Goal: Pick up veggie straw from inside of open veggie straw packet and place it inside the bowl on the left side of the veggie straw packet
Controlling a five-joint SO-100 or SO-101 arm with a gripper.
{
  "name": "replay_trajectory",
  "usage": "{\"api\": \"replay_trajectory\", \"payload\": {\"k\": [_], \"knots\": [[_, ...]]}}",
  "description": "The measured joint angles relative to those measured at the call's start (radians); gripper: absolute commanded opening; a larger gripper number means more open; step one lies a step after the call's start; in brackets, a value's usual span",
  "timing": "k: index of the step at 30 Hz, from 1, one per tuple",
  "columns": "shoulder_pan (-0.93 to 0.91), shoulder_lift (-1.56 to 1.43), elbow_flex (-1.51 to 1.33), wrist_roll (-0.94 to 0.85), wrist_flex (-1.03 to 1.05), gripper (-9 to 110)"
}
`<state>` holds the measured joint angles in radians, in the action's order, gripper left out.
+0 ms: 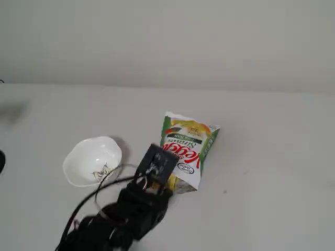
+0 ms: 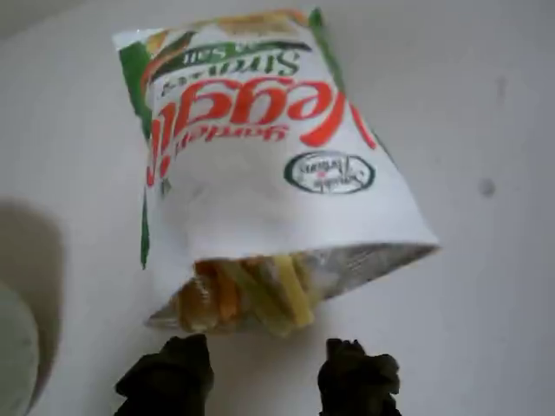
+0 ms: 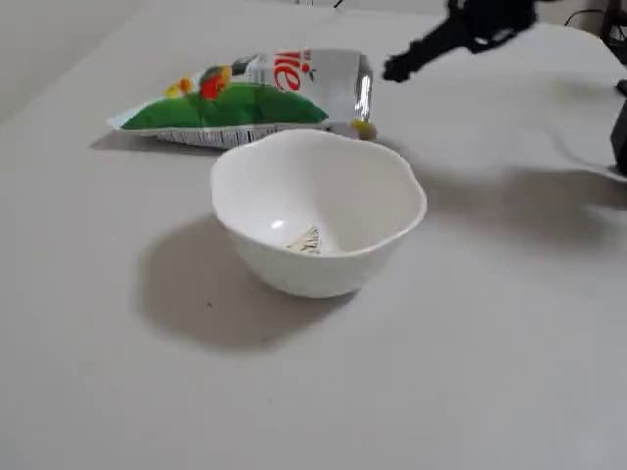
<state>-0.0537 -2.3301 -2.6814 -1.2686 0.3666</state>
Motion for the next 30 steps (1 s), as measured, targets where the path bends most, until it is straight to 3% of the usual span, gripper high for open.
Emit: {"api": "replay_trajectory", "payload": {"k": [13, 30], "knots": [[0.000, 0.393, 0.170, 0.000, -0.153, 17], [-0.028, 0.640, 0.279, 0.000, -0.239, 14]]}}
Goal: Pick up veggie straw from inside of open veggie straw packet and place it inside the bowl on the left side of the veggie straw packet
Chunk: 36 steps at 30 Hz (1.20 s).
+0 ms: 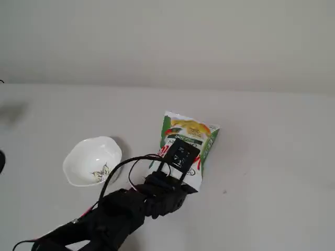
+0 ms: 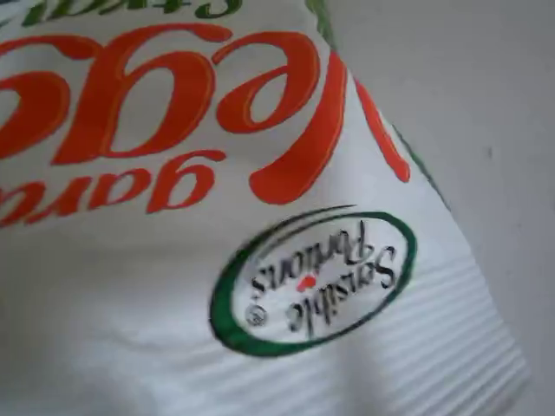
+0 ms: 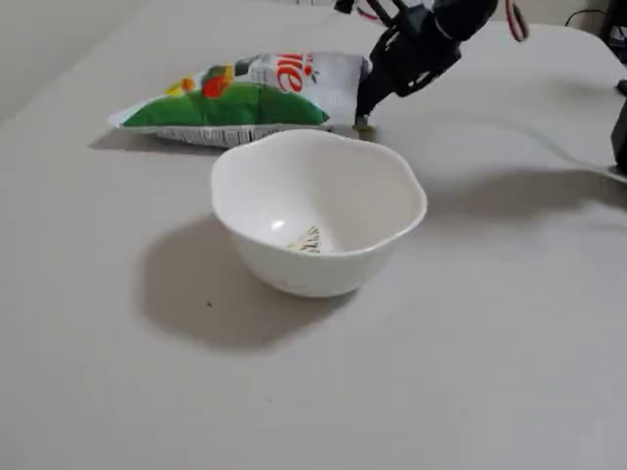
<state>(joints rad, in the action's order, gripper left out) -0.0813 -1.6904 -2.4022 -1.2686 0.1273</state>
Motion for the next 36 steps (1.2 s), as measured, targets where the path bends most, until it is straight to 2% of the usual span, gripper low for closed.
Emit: {"api": "replay_trajectory", "payload": {"k": [13, 20, 36], "knots": [[0.000, 0.014, 0.008, 0.000, -0.008, 1], [0.003, 0.009, 0.011, 0.000, 0.028, 0], [0.028, -0.325, 0.014, 0.006, 0.446, 0]]}}
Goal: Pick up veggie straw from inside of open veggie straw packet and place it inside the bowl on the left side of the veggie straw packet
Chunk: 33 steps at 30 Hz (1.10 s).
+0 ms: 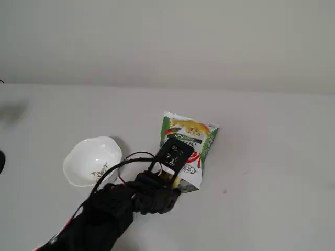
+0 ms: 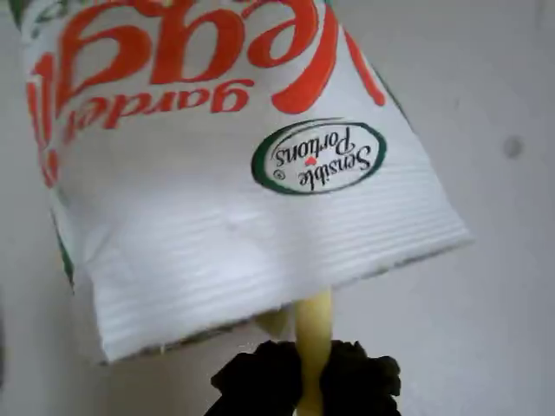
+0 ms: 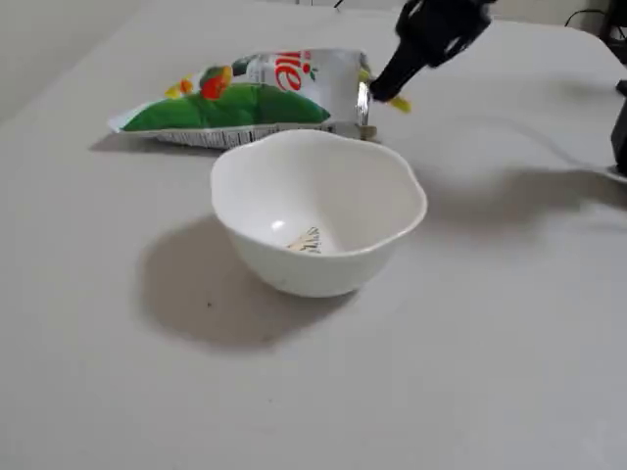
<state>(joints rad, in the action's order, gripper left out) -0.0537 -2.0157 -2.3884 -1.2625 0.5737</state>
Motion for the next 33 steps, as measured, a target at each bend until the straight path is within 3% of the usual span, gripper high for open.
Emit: {"api": "replay_trajectory", "payload": {"k": [5, 14, 22, 33], "knots": [[0.060, -0.256, 0.000, 0.009, 0.261, 0], [0.268, -0.472, 0.109, 0.189, 0.495, 1], [0.466, -0.164, 0.339, 0.357, 0.440, 0], [0.555, 0.339, 0.617, 0.480, 0.319, 2]]}}
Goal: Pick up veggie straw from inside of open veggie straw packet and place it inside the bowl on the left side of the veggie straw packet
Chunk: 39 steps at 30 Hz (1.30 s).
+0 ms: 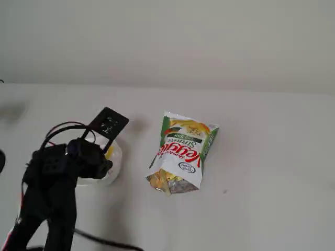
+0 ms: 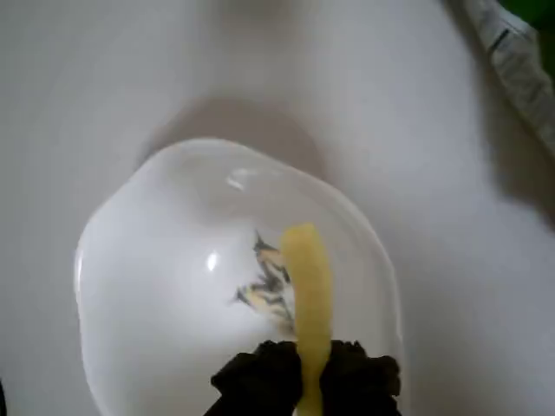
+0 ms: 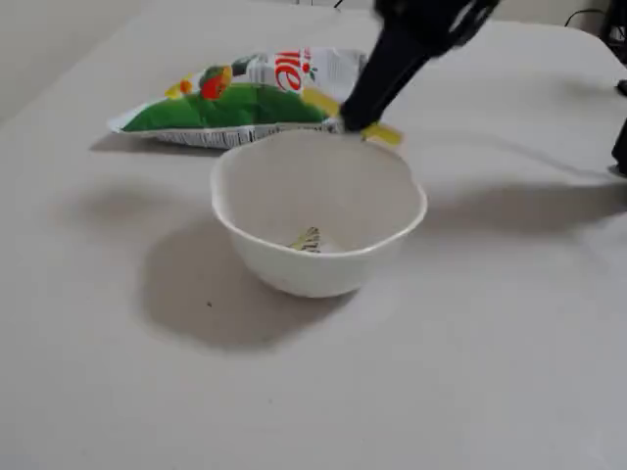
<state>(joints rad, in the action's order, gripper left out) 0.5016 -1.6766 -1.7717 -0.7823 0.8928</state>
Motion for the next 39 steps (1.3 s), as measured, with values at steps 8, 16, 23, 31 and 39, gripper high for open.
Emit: {"api": "replay_trajectory", "payload": {"k": [8, 16, 23, 31, 39], "knots": [[0.029, 0.137, 0.130, 0.060, 0.012, 18], [0.061, 0.137, 0.135, 0.075, 0.132, 19], [0.064, 0.029, 0.140, 0.075, 0.250, 10], [0.044, -0.239, 0.141, 0.075, 0.423, 11], [0.025, -0.345, 0.141, 0.075, 0.489, 11]]}}
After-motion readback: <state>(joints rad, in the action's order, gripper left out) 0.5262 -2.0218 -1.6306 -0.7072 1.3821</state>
